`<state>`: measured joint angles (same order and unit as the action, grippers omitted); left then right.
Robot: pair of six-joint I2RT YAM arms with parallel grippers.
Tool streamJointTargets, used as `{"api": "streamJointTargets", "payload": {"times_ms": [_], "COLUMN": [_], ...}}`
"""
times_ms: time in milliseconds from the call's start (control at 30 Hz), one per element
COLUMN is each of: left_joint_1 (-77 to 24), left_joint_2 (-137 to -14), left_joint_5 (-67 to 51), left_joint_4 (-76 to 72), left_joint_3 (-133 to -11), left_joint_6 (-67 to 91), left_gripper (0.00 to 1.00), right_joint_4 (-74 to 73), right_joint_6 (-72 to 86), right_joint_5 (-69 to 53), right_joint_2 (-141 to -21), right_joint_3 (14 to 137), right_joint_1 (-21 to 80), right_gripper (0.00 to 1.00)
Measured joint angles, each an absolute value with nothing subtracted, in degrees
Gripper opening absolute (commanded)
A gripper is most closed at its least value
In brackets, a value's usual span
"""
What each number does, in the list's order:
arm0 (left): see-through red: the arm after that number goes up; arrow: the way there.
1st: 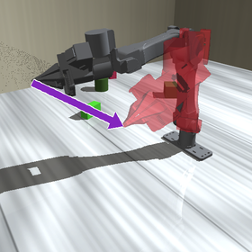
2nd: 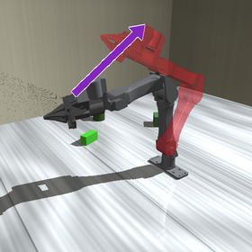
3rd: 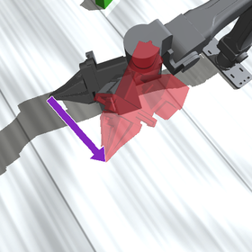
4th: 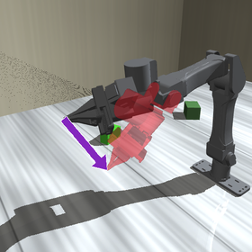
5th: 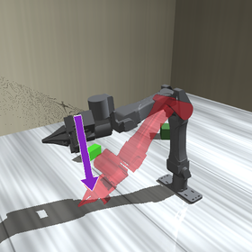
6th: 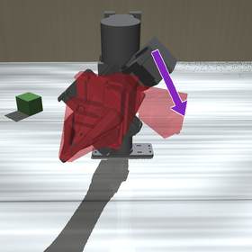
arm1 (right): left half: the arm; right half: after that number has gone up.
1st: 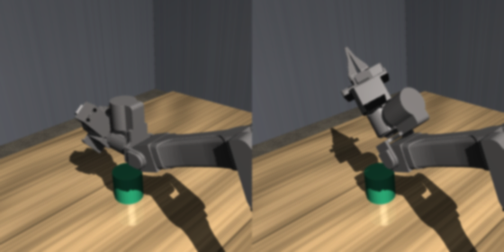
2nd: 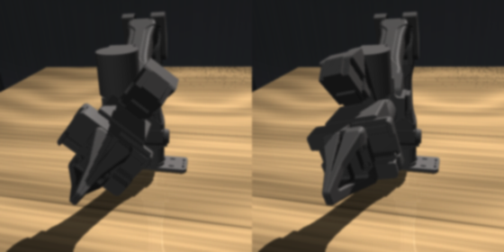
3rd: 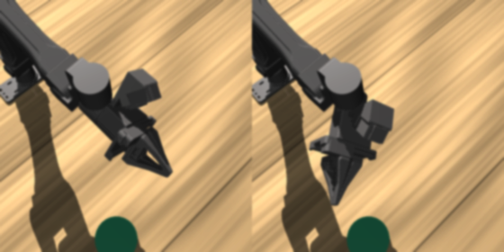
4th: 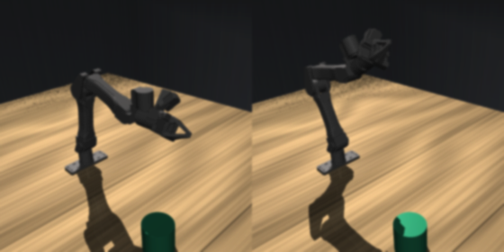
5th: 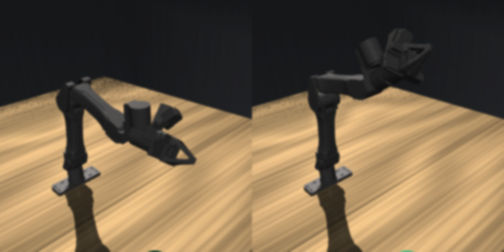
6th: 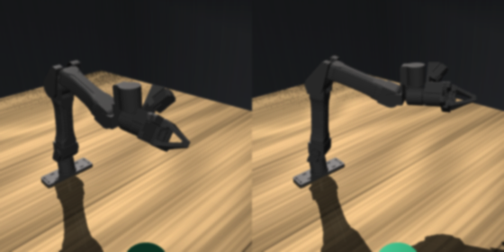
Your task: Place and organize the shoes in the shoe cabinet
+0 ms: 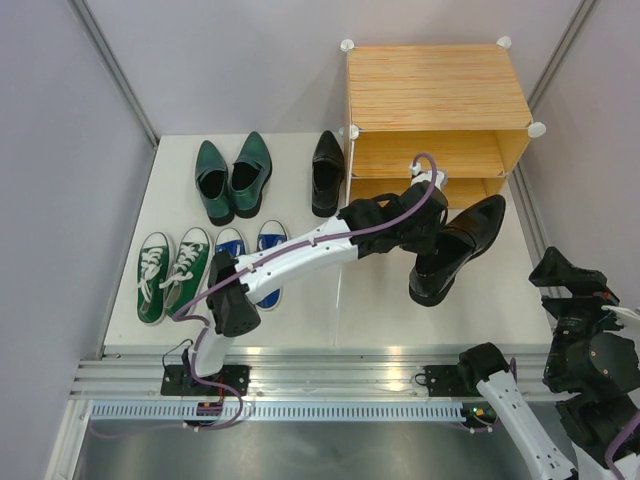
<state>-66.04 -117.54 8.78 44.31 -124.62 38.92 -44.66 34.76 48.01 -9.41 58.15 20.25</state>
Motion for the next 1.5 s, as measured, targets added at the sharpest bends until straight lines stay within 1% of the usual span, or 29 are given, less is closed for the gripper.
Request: {"api": "streamJointTargets", "payload": {"times_ms": [300,500,600,700,733,800,833,1000,1033,1100,1133,1167,1200,1233,1333,1400,1467,1500], "left_joint_1": [-66.0,-66.0,-66.0,-66.0,-66.0,-66.0,-66.0,-66.1,-66.1,-66.1,-66.1,-66.2,-66.2,-66.2,-66.4,-66.6,-66.7,-66.7], "left_joint_2": [-119.2,-120.4,-121.1,-121.8,-122.2,-122.7,-122.7,-122.6,-122.6,-122.5,-122.2,-121.8,-121.0,-120.4,-116.5,-112.6,-108.8,-106.8], "left_joint_5": [20.8,23.8,23.9,23.4,23.3,22.7,21.8,20.3,20.1,19.3,18.9,18.7,18.1,17.9,17.8,17.9,18.1,18.4], "left_joint_4": [44.5,44.3,44.4,44.4,44.4,44.6,44.7,43.9,43.9,43.9,43.9,43.9,44.0,44.0,43.7,43.7,43.7,43.8], "left_joint_3": [-115.8,-112.2,-109.3,-106.7,-106.0,-105.1,-104.7,-104.5,-104.5,-104.5,-104.6,-104.8,-105.3,-105.7,-106.9,-108.0,-109.5,-110.5], "left_joint_6": [47.4,49.8,50.3,50.9,51.0,51.2,51.3,51.1,51.1,50.5,50.0,49.4,48.4,47.5,45.0,42.6,40.5,39.2], "left_gripper": [0.02,0.02,0.10,0.21,0.29,0.36,0.41,0.53,0.57,0.59,0.64,0.66,0.78,0.85,0.92,0.94,1.00,1.00], "right_joint_4": [-44.8,-45.1,-45.1,-45.1,-45.1,-45.1,-45.1,-45.1,-45.1,-45.1,-45.1,-45.1,-45.1,-45.1,-45.1,-45.1,-45.1,-45.1], "right_joint_6": [34.8,35.9,36.7,37.3,37.4,37.8,38.0,39.1,39.3,39.7,39.8,40.0,40.1,40.3,40.3,40.3,40.5,40.6], "right_joint_5": [45.7,41.7,39.7,38.0,37.7,36.8,36.6,35.7,35.7,35.7,35.7,35.7,35.7,35.8,36.0,36.1,36.1,36.0], "right_joint_2": [-9.4,-9.5,-9.5,-9.5,-9.5,-9.5,-9.5,-9.5,-9.5,-9.5,-9.5,-9.5,-9.5,-9.5,-9.5,-9.5,-9.5,-9.6], "right_joint_3": [54.6,52.2,51.1,50.2,50.0,49.8,49.7,49.5,49.5,49.5,49.5,49.5,49.5,49.5,49.5,49.5,49.5,49.5], "right_joint_1": [20.9,21.4,21.5,21.5,21.5,21.5,21.5,21.5,21.5,21.5,21.5,21.5,21.5,21.5,21.5,21.5,21.5,21.5], "right_gripper": [0.98,0.98,0.98,0.98,0.98,0.98,0.98,0.98,0.98,0.98,0.98,0.98,0.98,0.98,0.98,0.98,0.98,0.98]}}
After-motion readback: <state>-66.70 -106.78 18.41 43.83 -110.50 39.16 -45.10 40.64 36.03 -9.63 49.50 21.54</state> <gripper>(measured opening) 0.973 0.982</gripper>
